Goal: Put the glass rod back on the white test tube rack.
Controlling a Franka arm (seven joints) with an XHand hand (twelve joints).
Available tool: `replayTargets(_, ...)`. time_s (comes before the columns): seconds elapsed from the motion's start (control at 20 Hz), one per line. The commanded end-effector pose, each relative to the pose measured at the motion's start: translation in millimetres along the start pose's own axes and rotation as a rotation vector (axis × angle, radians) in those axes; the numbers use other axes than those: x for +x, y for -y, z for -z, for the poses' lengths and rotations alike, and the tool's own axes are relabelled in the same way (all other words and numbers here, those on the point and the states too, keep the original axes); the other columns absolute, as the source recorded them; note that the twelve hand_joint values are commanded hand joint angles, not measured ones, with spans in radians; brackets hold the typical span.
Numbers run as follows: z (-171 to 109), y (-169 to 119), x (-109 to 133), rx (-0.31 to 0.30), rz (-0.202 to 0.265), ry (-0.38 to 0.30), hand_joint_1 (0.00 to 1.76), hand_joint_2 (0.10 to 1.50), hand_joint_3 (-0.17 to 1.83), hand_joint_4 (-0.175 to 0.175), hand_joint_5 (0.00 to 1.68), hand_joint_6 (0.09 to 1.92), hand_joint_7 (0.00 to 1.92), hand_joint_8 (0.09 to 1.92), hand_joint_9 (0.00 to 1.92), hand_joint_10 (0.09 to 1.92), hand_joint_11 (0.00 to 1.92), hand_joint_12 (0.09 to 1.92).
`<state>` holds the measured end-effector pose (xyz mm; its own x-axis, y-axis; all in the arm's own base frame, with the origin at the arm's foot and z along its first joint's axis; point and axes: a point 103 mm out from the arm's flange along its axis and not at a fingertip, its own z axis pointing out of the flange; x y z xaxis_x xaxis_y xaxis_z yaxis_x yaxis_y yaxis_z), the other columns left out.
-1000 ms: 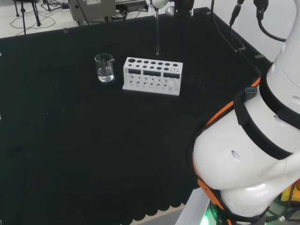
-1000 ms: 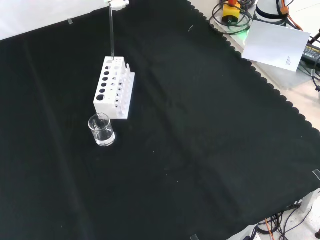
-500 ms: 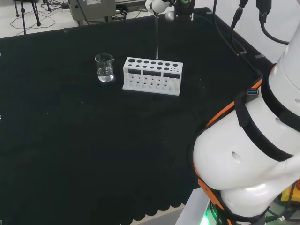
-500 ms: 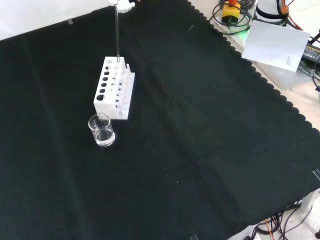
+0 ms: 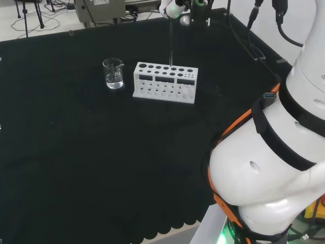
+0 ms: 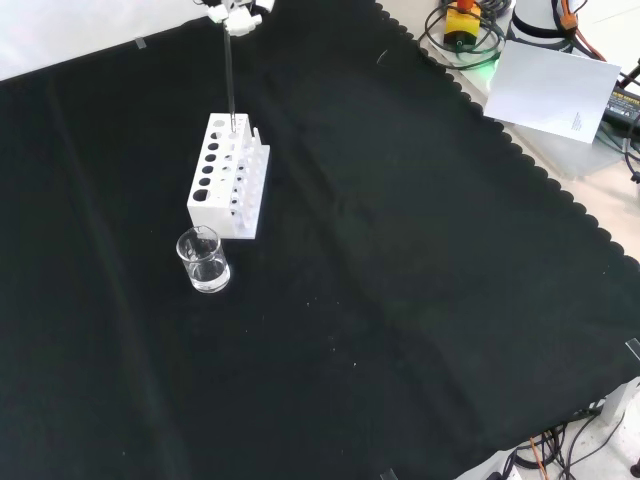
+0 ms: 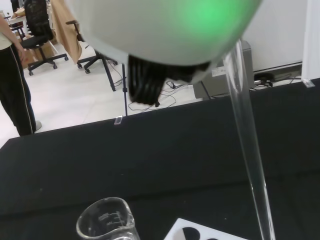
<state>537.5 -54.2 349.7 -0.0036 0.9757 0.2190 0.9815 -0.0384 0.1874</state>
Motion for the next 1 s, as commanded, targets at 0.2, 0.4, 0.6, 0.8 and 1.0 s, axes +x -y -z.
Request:
replayTargets(0.2,-9,-4,-17,0.004,-0.022,-0.009,1.23,0.39,1.05,-0.175,1.41,0.63,1.64,0.82,1.9,0.7,1.5,1.1)
replayTargets(0.4,-16,-8,-16,0.013,-0.022,-0.01,1.23,0.39,1.05,-0.175,1.41,0.63,1.64,0.82,1.9,0.7,1.5,1.1)
replayTargets(0.6,-21,-11,-14,0.016,-0.022,-0.014,1.23,0.39,1.05,-0.175,1.41,0.63,1.64,0.82,1.9,0.7,1.5,1.1)
replayTargets(0.8,-24,-11,-10,0.021,-0.015,-0.016,1.23,0.39,1.05,-0.175,1.41,0.63,1.64,0.82,1.9,0.7,1.5,1.1)
replayTargets(1.0,-27,-12,-8,0.026,-0.01,-0.019,1.23,0.39,1.05,-0.175,1.41,0.63,1.64,0.82,1.9,0.7,1.5,1.1)
